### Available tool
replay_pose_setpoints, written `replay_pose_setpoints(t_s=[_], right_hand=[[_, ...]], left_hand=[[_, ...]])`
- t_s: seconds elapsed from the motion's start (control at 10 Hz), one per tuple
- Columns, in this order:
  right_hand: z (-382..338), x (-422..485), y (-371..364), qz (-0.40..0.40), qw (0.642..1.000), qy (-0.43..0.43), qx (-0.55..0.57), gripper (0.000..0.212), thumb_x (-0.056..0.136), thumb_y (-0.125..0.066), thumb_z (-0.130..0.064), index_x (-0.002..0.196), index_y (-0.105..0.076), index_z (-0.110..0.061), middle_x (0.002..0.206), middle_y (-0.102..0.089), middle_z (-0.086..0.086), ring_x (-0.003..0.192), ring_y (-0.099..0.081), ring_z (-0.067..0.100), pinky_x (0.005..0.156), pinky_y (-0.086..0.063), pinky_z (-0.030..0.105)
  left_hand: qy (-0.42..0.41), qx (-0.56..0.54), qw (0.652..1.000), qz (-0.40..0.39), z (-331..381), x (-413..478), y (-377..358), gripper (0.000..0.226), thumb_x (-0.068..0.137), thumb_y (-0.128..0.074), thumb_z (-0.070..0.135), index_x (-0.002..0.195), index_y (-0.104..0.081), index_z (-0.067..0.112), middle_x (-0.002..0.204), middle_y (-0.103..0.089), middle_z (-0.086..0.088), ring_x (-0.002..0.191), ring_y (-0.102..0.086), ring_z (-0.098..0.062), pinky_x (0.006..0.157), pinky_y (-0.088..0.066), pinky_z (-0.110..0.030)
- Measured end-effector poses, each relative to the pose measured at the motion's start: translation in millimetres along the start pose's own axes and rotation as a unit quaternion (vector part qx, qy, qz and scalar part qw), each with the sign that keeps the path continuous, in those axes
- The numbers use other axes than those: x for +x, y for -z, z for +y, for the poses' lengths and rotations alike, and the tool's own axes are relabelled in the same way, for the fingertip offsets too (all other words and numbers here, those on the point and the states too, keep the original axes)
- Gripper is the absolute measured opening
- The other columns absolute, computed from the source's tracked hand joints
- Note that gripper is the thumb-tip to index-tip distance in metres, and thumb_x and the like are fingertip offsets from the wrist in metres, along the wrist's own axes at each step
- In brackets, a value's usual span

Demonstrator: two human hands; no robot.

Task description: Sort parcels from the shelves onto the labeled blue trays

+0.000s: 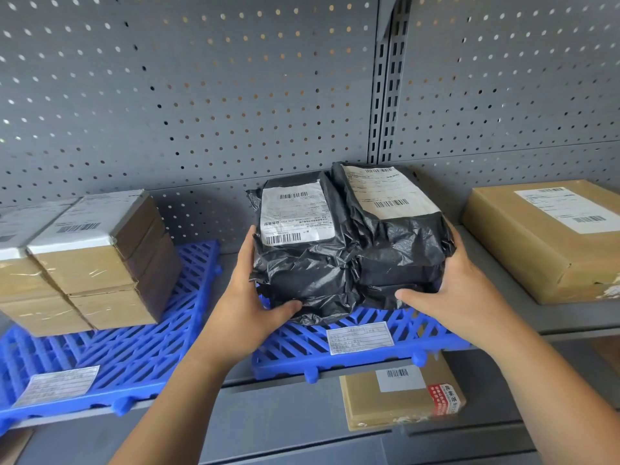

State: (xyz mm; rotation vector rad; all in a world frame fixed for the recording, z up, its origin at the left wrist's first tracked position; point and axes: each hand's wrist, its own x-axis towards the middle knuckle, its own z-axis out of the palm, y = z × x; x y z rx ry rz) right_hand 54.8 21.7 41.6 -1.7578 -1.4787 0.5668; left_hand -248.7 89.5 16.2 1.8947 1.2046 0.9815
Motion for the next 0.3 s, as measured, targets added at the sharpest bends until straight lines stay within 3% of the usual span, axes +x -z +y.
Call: replay_pose_setpoints(t_s=[0.1, 0.2, 0.3], right_hand=[[-2.7, -7.3, 1.7, 0.015, 0.999, -0.004, 0.032, 0.122, 0.075, -0.088, -0.03, 0.149, 0.003, -0.062, 0.143, -0.05, -0.027, 0.126, -0.053, -0.002, 0.101, -0.044, 0.024], [-6.1, -16.3, 2.1, 0.031, 0.999, -0.001, 0.037, 0.121, 0.076, -0.087, -0.034, 0.148, 0.005, -0.066, 0.161, -0.026, -0.026, 0.145, -0.035, 0.005, 0.115, -0.036, 0.038], [-13.7, -28.4, 3.4, 0.075, 0.995, 0.048, 0.038, 0.116, 0.078, -0.085, -0.035, 0.153, 0.0, -0.057, 0.163, -0.015, -0.027, 0.151, -0.021, 0.002, 0.119, -0.027, 0.035]], left_hand=[[-0.009, 0.019, 1.0, 0.014, 2.5, -5.2, 5.7, 0.127, 0.076, -0.09, 0.023, 0.158, 0.003, 0.051, 0.161, -0.023, 0.031, 0.145, -0.03, 0.011, 0.117, -0.035, -0.023], [-0.022, 0.023, 0.999, 0.029, 3.9, -10.1, 10.5, 0.126, 0.075, -0.089, 0.03, 0.161, 0.003, 0.042, 0.16, -0.021, 0.022, 0.138, -0.024, 0.023, 0.116, -0.037, -0.021], [-0.05, 0.009, 0.997, 0.049, 14.1, -18.5, 14.7, 0.123, 0.069, -0.083, 0.049, 0.16, 0.0, 0.044, 0.162, -0.02, 0.017, 0.145, -0.031, 0.004, 0.115, -0.043, -0.041]])
